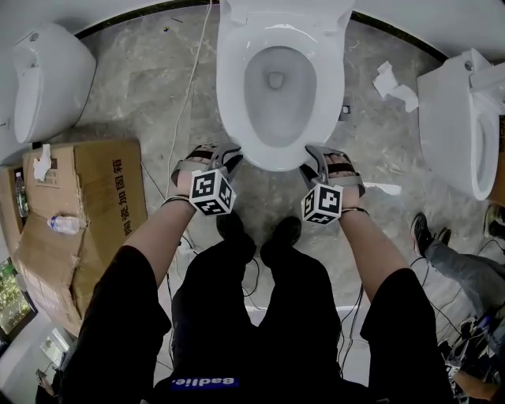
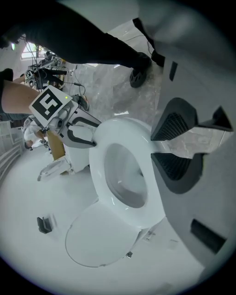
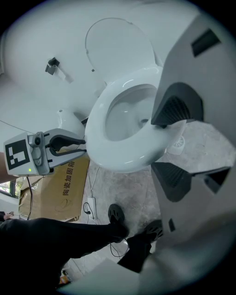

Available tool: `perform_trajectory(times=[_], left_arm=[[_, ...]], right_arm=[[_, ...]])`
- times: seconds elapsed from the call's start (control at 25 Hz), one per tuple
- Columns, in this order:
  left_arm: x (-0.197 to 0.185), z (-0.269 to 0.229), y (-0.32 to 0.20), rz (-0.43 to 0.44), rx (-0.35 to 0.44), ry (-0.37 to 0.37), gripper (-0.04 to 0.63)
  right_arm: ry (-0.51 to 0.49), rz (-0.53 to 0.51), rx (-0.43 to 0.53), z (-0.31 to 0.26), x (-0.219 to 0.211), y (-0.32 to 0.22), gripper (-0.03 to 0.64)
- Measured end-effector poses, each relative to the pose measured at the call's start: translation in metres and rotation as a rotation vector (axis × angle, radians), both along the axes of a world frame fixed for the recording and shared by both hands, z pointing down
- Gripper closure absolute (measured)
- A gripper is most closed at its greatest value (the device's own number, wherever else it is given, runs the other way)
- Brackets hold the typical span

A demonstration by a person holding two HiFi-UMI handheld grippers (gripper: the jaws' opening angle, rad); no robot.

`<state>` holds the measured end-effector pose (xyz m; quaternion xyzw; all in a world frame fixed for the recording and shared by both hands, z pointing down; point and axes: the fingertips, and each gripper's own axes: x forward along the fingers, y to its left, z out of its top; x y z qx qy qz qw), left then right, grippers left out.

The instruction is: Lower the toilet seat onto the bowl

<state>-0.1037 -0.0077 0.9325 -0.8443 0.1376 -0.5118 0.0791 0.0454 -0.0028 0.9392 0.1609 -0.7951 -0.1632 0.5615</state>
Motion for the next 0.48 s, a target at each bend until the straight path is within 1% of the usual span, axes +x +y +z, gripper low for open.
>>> perform_trajectory(times=[0.16,0.28,0.36,0.48], left_arm=[[-0.001,0.0,0.0,-0.004,0.0,0.016,0.503],[0.001,-0.002,0.0,-0.013,-0.018,0.012,0.503],[0.006,-0.011,0.003,-0.021,-0.03,0.027,0.503],[0.015,-0.034,0.008,-0.049,-0.043,0.054,0.503]], right_arm=[[-0.015,-0.011,0.0,0.001,-0.001,0.0,0.374],[-0.018,-0.009,-0.01,-0.002,0.0,0.002,0.376],[-0.03,0.014,-0.036,-0.008,-0.002,0.008,0.376],[-0.061,0.076,-0.066,-0.028,-0.003,0.018,0.376]])
